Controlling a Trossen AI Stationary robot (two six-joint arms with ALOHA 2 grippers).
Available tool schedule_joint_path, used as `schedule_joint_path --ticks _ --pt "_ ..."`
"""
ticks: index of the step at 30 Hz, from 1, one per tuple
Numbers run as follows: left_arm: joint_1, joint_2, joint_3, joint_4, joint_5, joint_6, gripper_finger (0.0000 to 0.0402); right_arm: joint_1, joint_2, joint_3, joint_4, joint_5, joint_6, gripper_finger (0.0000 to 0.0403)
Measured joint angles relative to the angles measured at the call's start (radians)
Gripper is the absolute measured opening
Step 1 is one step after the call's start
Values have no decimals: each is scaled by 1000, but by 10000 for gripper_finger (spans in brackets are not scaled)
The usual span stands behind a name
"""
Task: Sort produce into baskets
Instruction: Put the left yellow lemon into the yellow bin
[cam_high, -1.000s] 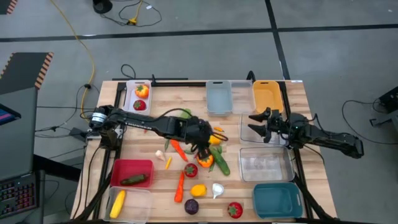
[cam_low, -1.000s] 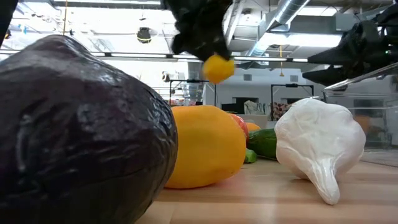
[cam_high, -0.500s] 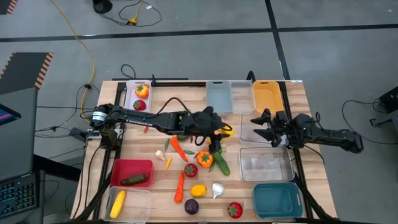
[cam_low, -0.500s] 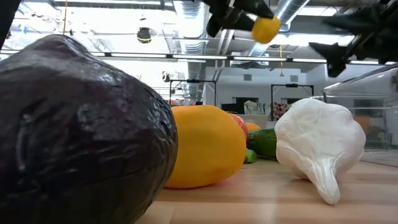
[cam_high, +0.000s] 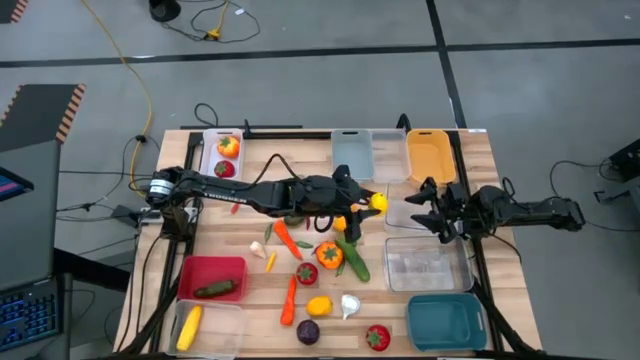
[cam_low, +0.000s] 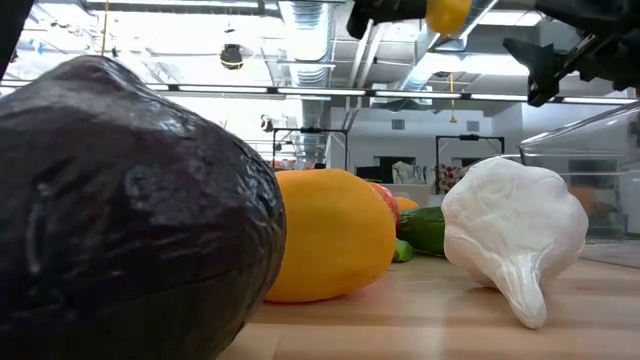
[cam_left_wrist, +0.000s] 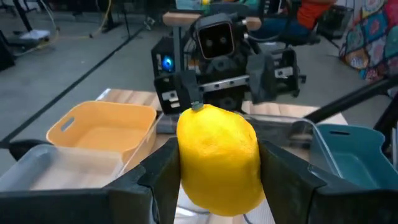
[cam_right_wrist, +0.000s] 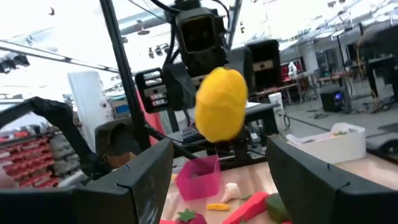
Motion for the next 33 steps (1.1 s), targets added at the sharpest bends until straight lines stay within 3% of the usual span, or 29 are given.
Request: schedule_joint_path --ticks 13,33 --pt "4 76 1 165 -15 64 175 51 234 0 174 56 -108 286" --pt "8 133 -1 215 6 72 175 51 526 6 408 100 -119 286"
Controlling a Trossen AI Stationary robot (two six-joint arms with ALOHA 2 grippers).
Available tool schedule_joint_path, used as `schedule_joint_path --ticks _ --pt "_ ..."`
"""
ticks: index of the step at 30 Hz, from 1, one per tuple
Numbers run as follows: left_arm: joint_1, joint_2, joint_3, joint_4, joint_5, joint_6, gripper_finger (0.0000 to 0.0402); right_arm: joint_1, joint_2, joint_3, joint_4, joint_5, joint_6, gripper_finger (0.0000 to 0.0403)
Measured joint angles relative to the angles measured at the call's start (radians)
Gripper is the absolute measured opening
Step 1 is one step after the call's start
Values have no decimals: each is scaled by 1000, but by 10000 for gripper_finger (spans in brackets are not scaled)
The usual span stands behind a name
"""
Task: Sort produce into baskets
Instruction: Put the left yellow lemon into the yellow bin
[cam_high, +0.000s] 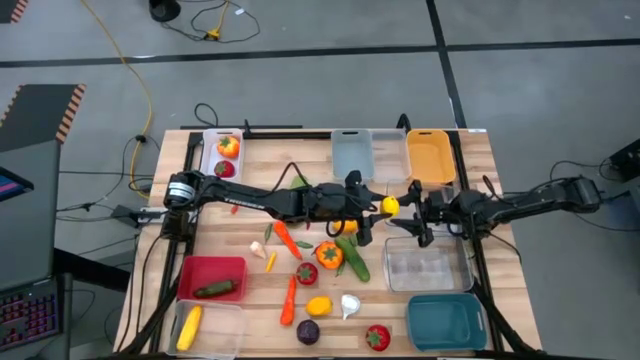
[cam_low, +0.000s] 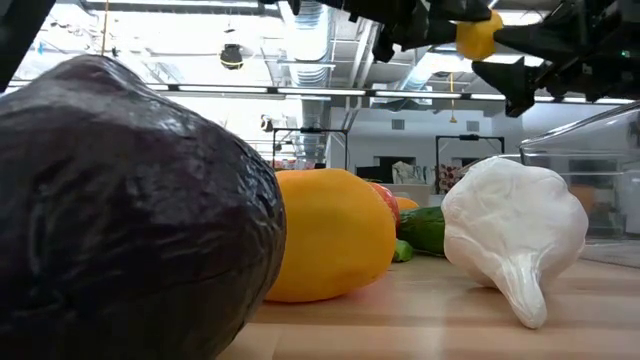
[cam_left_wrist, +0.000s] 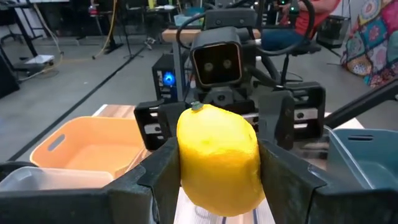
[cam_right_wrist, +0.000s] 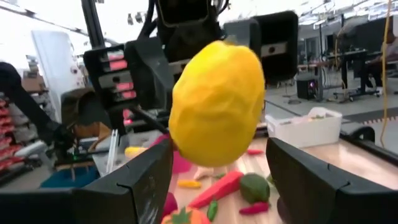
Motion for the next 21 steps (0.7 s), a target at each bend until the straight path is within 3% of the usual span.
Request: schedule_joint_path --ticks 14,21 --pt "0 -1 0 -3 0 0 175 0 185 124 -5 0 -52 284" --pt "0 -1 0 -24 -4 0 175 0 232 142 -11 -1 -50 233"
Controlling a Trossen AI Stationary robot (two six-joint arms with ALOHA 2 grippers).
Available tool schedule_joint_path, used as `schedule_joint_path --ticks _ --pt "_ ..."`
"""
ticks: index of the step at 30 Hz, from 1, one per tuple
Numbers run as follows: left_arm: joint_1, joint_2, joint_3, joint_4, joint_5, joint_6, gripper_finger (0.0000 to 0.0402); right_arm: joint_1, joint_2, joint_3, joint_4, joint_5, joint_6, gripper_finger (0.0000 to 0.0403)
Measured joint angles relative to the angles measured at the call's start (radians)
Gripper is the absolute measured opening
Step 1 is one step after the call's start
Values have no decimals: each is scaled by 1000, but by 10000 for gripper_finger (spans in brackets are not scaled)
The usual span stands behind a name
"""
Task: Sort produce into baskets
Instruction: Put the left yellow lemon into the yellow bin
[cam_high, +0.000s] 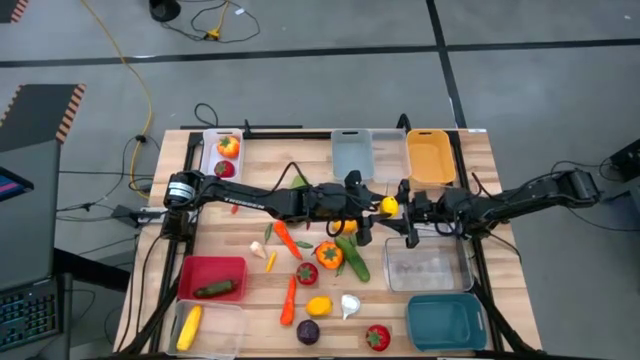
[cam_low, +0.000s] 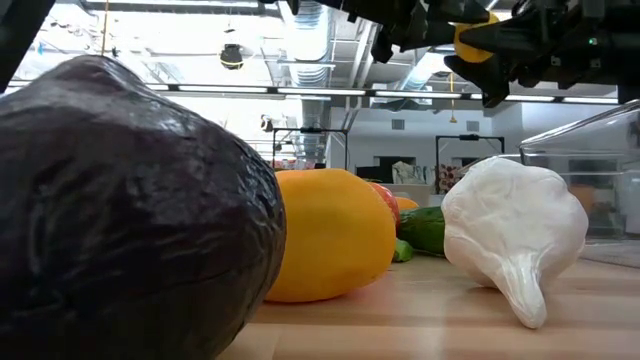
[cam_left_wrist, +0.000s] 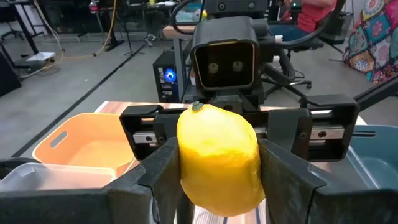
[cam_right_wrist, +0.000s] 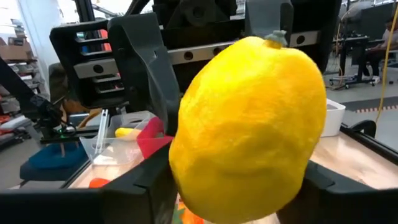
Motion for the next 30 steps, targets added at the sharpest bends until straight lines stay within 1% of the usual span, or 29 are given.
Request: schedule_joint_path --ticks 4,9,13,16,21,24,27,30 --pt "0 0 0 -7 1 0 175 0 1 0 0 -4 -1 191" --pt "0 -1 0 -8 -1 -7 182 0 1 0 0 -6 0 186" --pt "0 -1 0 -9 -10 -28 213 0 1 0 1 -3 0 201" --pt "0 -1 0 -14 -19 -31 245 0 1 0 6 8 0 199" --pt "1 -14 0 -17 -24 73 286 -10 0 1 6 92 -4 189" --pt "0 -50 0 -45 -56 129 296 -43 -1 2 4 102 -3 195" --pt "0 -99 0 -107 -127 165 297 -89 -1 2 -3 108 -3 201" --pt "1 -149 0 -199 -187 207 295 -152 -1 2 -8 108 -3 199"
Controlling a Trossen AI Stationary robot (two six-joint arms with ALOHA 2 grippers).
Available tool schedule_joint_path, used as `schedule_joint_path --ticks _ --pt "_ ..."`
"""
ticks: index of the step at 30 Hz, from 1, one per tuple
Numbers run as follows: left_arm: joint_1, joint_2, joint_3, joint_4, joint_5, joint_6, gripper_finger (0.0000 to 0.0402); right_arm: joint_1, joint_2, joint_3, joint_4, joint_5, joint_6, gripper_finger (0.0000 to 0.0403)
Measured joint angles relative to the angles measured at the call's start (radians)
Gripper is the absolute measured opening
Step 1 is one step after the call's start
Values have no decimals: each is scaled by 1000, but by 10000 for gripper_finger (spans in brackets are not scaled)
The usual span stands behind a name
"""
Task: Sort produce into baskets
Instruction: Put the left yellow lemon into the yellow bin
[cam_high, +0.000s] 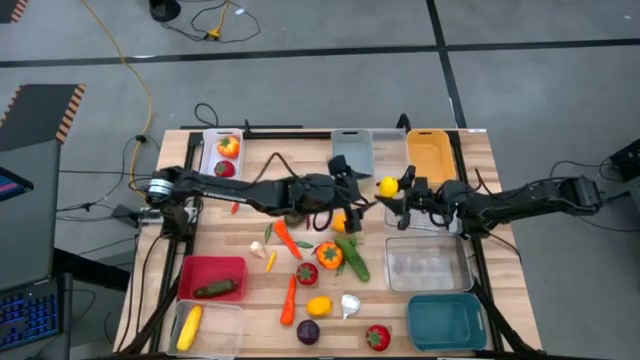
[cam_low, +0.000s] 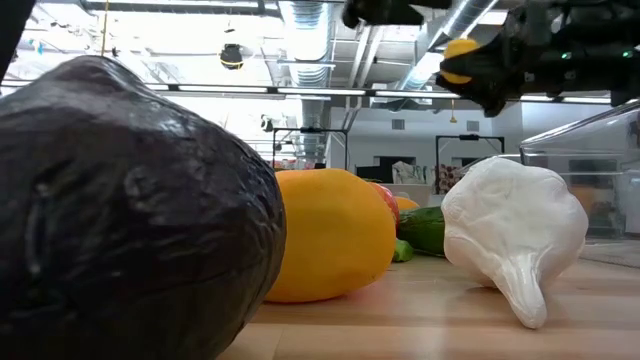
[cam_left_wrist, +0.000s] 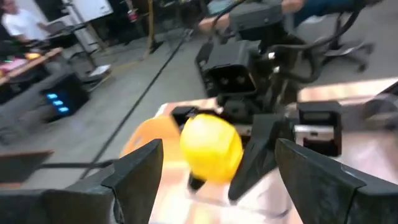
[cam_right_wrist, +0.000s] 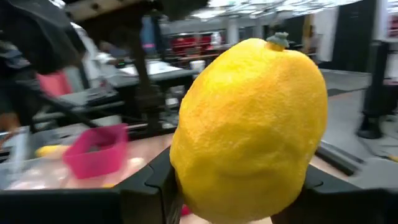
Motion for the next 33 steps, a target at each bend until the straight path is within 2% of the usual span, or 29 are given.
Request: schedule_joint_path --ticks 7,15,19,24,33 --pt "3 -131 1 -304 -79 -6 292 -183 -12 2 -67 0 3 198" --pt "23 -194 1 -553 -82 -87 292 -362 -62 137 -503 6 2 199" --pt "32 -193 0 -619 -80 -110 292 -428 -72 225 -716 61 -17 198" --pt "37 -193 0 -656 -81 -111 292 -493 -72 333 -1006 196 -23 200" --pt "37 -193 0 -666 -80 -115 292 -607 -72 376 -1232 263 -23 202"
